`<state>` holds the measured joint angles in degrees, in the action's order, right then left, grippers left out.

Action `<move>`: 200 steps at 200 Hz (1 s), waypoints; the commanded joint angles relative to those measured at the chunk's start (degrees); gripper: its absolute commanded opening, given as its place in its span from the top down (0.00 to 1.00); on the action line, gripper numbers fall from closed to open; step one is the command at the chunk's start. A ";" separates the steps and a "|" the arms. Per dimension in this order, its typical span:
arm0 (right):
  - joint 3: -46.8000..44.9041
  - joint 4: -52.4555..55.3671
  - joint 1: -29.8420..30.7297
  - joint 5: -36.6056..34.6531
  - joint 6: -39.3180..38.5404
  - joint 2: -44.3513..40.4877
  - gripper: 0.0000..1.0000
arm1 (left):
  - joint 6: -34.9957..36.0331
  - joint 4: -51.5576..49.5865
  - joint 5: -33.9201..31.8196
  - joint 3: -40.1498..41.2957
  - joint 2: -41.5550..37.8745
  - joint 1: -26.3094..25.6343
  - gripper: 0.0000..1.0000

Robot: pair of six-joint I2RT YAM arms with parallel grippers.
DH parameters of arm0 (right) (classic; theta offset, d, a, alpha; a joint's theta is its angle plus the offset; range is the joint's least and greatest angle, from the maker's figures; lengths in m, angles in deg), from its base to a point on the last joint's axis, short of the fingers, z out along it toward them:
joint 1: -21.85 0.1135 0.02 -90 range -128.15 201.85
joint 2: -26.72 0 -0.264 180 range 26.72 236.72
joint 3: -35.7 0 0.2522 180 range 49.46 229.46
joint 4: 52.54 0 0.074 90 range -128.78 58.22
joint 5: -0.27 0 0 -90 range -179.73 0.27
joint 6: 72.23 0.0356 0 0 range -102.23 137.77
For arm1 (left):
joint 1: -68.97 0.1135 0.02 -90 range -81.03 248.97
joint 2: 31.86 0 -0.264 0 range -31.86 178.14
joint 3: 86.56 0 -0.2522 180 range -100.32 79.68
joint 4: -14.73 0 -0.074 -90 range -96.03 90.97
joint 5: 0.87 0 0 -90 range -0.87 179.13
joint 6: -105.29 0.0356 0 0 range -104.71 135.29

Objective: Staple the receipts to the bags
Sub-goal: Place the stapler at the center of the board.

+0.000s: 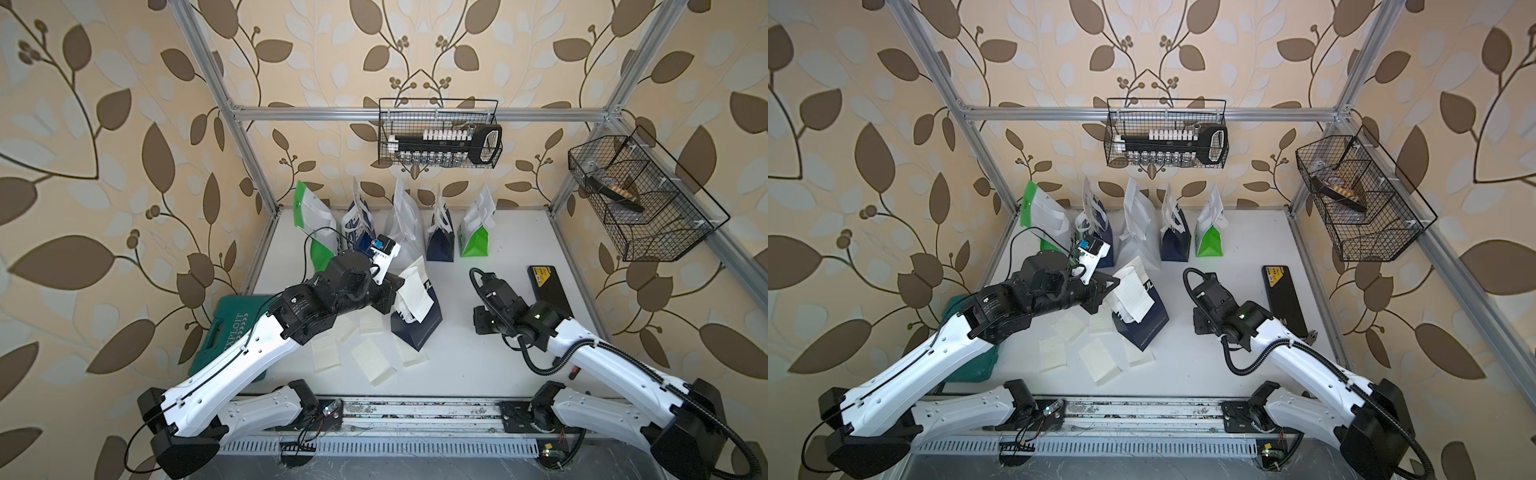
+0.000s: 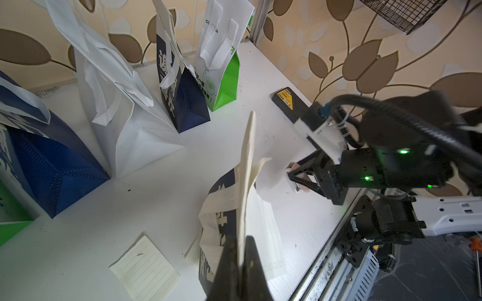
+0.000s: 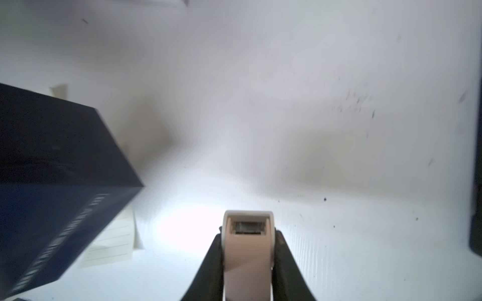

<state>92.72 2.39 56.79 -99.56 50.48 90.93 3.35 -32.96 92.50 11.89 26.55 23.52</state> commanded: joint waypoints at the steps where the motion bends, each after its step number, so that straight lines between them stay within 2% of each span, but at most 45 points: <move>1: -1.62 0.12 -3.38 9.27 0.66 4.55 0.94 | 1.18 0.23 -1.51 -2.07 -1.73 -0.60 1.00; 21: -2.25 0.24 -4.07 8.75 0.10 8.82 0.94 | 1.32 -0.18 -1.38 -2.61 -1.11 -0.60 1.00; 77: -4.80 -3.36 -4.66 3.93 2.34 10.44 0.84 | 1.41 0.47 -1.69 -2.11 -0.77 -0.60 1.00; 90: -4.85 -3.80 -4.66 3.60 2.49 10.71 0.77 | 1.45 0.36 -1.65 -2.35 -0.53 -0.61 1.00; 112: -5.20 -4.38 -4.68 3.59 2.89 10.39 0.58 | 1.32 0.51 -1.51 -2.26 -0.33 -0.65 1.00; 145: -5.66 -5.14 -4.64 3.85 3.24 9.41 0.42 | 1.24 0.68 -1.29 -2.24 0.06 -0.61 1.00; 179: -3.56 -3.71 -4.66 2.84 2.94 3.52 0.35 | 1.29 0.45 -1.12 -2.75 0.38 -0.60 1.00; 200: -0.18 -1.19 -4.63 -0.71 2.13 -3.03 0.34 | 1.16 1.12 -0.93 -3.68 1.39 -0.60 1.00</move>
<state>88.46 -1.59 52.31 -96.04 53.30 94.27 3.80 -33.58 91.65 11.65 27.03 23.52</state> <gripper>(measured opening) 0.657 0.053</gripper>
